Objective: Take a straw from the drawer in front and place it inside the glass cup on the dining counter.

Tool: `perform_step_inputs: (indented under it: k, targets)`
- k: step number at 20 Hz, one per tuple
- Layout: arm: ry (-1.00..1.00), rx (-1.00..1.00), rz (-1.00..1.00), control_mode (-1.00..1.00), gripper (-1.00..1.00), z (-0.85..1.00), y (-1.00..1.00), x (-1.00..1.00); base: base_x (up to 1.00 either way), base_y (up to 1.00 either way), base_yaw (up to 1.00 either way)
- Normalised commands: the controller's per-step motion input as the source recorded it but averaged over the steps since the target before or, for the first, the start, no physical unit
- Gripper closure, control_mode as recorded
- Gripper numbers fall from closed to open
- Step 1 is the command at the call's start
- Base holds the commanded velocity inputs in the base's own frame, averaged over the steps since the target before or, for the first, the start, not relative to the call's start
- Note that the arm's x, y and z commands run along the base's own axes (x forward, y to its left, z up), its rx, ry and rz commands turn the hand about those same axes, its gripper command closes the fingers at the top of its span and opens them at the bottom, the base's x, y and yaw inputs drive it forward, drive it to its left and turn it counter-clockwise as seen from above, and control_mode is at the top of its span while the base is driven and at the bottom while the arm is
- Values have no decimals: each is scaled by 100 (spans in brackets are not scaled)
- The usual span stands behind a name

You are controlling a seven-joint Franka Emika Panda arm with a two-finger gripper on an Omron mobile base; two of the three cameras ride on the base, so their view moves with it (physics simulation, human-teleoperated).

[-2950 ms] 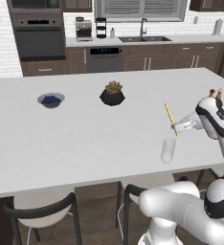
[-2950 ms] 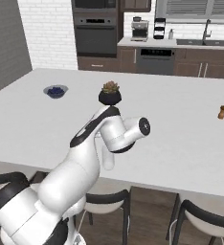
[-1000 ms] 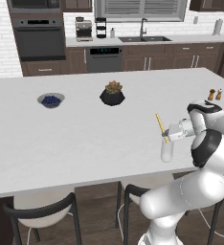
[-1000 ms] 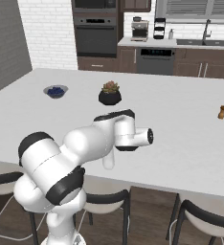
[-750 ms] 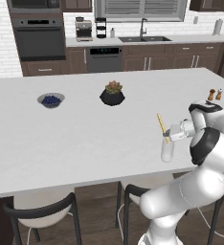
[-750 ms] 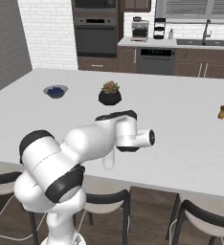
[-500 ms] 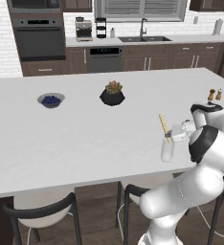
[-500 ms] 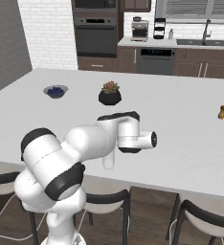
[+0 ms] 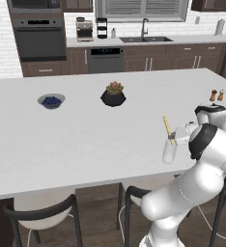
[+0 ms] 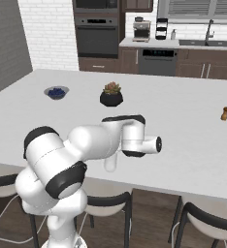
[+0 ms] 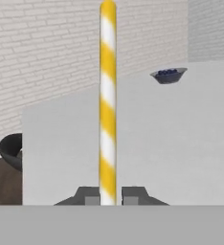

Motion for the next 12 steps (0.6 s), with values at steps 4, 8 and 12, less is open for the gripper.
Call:
perform_step_inputs:
  k: [4, 8, 12]
  targets:
    - [-5, 0, 1, -100, 100, -16, 2, -6, 0, 0, 0]
    - [-5, 0, 4, -100, 100, -18, 10, -6, 0, 0, 0]
    - [-4, 0, 3, -100, 100, -21, 8, -14, 0, 0, 0]
